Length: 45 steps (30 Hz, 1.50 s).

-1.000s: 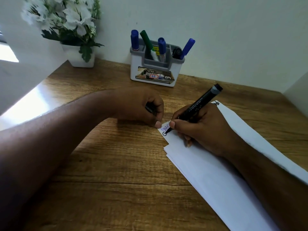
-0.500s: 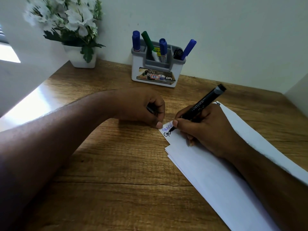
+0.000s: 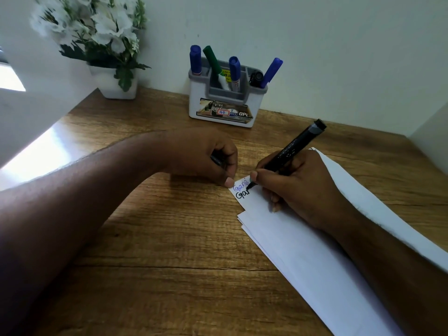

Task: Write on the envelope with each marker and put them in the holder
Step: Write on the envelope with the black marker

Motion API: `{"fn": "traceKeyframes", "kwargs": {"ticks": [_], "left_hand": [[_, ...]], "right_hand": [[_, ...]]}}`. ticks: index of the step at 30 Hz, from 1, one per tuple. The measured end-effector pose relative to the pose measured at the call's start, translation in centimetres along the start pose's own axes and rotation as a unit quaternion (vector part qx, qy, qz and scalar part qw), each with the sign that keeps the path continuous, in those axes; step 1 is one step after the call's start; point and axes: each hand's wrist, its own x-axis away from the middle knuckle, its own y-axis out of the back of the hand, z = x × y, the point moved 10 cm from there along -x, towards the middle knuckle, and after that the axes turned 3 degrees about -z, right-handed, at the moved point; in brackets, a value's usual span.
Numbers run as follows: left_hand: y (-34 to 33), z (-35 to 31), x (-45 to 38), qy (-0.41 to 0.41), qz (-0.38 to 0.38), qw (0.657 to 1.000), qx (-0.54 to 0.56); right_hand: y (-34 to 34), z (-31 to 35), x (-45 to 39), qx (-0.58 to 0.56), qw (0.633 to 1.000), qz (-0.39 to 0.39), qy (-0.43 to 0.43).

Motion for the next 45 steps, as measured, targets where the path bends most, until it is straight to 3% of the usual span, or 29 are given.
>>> {"fn": "traceKeyframes", "kwargs": {"ticks": [19, 24, 29, 34, 39, 42, 45], "left_hand": [[-0.1, -0.2, 0.1, 0.001, 0.006, 1.000, -0.002], [0.0, -0.4, 0.2, 0.002, 0.003, 1.000, -0.003], [-0.1, -0.2, 0.2, 0.012, 0.006, 1.000, -0.003], [-0.1, -0.3, 0.1, 0.010, 0.011, 1.000, -0.005], [-0.1, -0.1, 0.1, 0.009, 0.009, 1.000, -0.008], [0.1, -0.2, 0.0, 0.002, 0.001, 1.000, -0.009], [1.0, -0.2, 0.3, 0.002, -0.050, 0.998, 0.029]], "right_hand": [[1.2, -0.4, 0.0, 0.006, 0.999, -0.051, 0.000], [-1.4, 1.3, 1.2, 0.050, 0.995, 0.052, 0.070], [1.6, -0.1, 0.3, 0.048, 0.996, -0.077, 0.019], [1.3, -0.3, 0.2, -0.021, 0.997, -0.068, 0.009], [0.6, -0.3, 0.0, 0.018, 0.999, -0.044, 0.019], [1.3, -0.2, -0.1, -0.090, 0.994, -0.051, 0.020], [1.7, -0.4, -0.3, -0.250, 0.967, -0.044, 0.014]]}}
